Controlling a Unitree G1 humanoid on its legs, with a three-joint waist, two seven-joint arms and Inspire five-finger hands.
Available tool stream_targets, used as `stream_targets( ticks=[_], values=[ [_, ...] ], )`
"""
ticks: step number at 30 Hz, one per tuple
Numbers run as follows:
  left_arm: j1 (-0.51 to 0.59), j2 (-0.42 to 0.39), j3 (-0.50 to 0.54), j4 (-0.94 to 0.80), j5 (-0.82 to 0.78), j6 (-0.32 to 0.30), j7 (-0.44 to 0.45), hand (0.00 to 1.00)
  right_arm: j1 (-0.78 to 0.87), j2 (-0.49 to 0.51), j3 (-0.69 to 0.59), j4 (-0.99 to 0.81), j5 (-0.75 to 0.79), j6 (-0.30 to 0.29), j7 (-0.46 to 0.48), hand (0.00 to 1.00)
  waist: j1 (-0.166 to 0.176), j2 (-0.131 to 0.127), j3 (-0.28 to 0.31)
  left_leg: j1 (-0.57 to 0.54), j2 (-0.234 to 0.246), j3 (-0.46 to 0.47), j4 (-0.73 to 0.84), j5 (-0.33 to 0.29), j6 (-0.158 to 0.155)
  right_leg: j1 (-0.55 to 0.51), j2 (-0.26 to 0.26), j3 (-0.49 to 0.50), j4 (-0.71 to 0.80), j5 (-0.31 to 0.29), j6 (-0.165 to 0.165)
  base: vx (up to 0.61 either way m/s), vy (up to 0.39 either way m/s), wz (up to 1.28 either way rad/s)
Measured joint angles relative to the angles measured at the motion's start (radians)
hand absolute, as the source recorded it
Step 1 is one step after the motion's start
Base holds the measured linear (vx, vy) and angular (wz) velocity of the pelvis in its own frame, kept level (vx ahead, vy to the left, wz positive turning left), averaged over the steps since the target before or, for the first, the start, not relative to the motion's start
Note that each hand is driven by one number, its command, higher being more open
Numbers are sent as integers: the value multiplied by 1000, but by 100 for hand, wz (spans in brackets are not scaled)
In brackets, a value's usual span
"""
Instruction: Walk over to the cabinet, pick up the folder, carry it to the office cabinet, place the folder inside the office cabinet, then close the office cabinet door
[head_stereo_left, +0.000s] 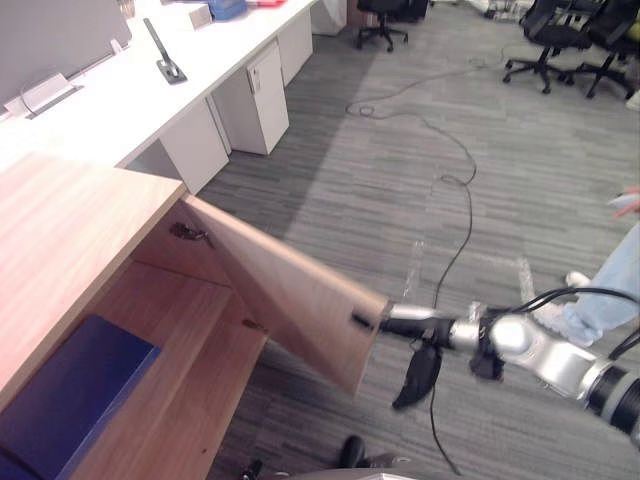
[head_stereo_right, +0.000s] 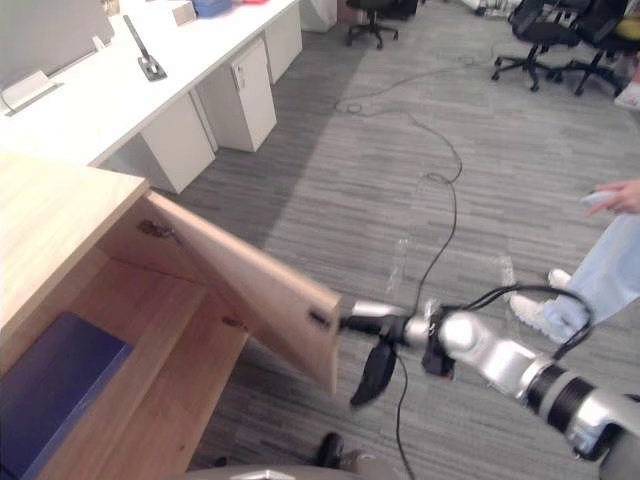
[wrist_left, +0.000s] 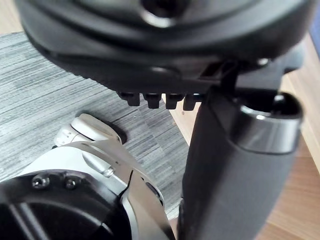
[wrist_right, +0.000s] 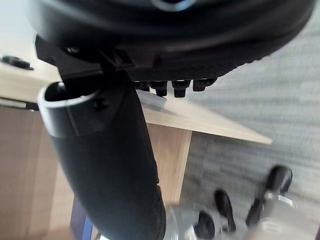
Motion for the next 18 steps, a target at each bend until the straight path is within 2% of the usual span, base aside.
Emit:
stream_targets(
  ticks=[2,4,7,8,9,10,11,14,15,17,18],
  values=[
    [-1,-7,3,-2,17,0,-3,100,25,10,24,-30,-1,-19,59,100,30,-4,-6,6,-14,-1,-26,14,21,23,21,3,-51,23,-9,41,-152,8],
    [-3,-7,32,-1,20,2,2,100,32,20,62,-31,-18,-24,107,100,46,-11,-9,14,-17,-2,-44,18,24,44,32,2,-100,40,-7,11,-107,4],
    [-2,-4,121,-1,22,2,33,100,35,32,109,-23,-110,-24,130,100,52,-50,-5,11,-36,-3,-67,20,21,61,41,-1,-164,59,8,-16,-90,6],
    [0,0,152,-1,22,2,49,100,46,45,121,-14,-151,-24,129,100,57,-62,-5,8,-41,-6,-85,22,21,73,34,-42,-171,10,74,18,-39,8],
    [2,-17,161,-10,22,0,62,100,62,45,123,1,-180,-28,130,100,73,-34,-6,4,-15,-6,-82,35,19,36,-2,-105,-14,-60,58,28,28,20],
    [10,-18,169,-19,21,-4,64,100,62,47,128,4,-196,-38,131,100,70,-48,-1,-4,-27,-7,-54,49,-3,26,-53,-71,38,-48,15,52,106,39],
    [3,-12,186,-6,20,-4,71,100,71,104,146,71,-234,-37,127,100,80,-53,-17,-13,-17,-33,-34,57,-18,43,-41,-82,25,-60,33,43,68,49],
    [-3,-21,201,-10,14,-1,76,100,70,207,164,157,-317,-41,121,100,115,-74,-40,-43,-33,-80,-80,99,12,58,-36,-140,-43,-37,30,15,-54,63],
    [-4,-24,201,-12,13,-1,77,100,65,231,165,178,-326,-42,122,100,123,-78,-37,-43,-36,-97,-91,109,13,66,-36,-156,-55,-33,30,-8,-71,81],
    [-5,-30,203,-15,3,-1,82,100,63,322,166,266,-376,-53,117,100,159,-92,-31,-54,-46,-176,-107,121,15,95,-38,-219,-86,-30,32,-16,-55,98],
    [-3,-35,205,-19,-5,-1,90,100,59,394,164,344,-401,-56,97,100,175,-103,-26,-60,-51,-221,-104,125,13,110,-39,-259,-103,-30,34,-31,-39,111]
  ],
)
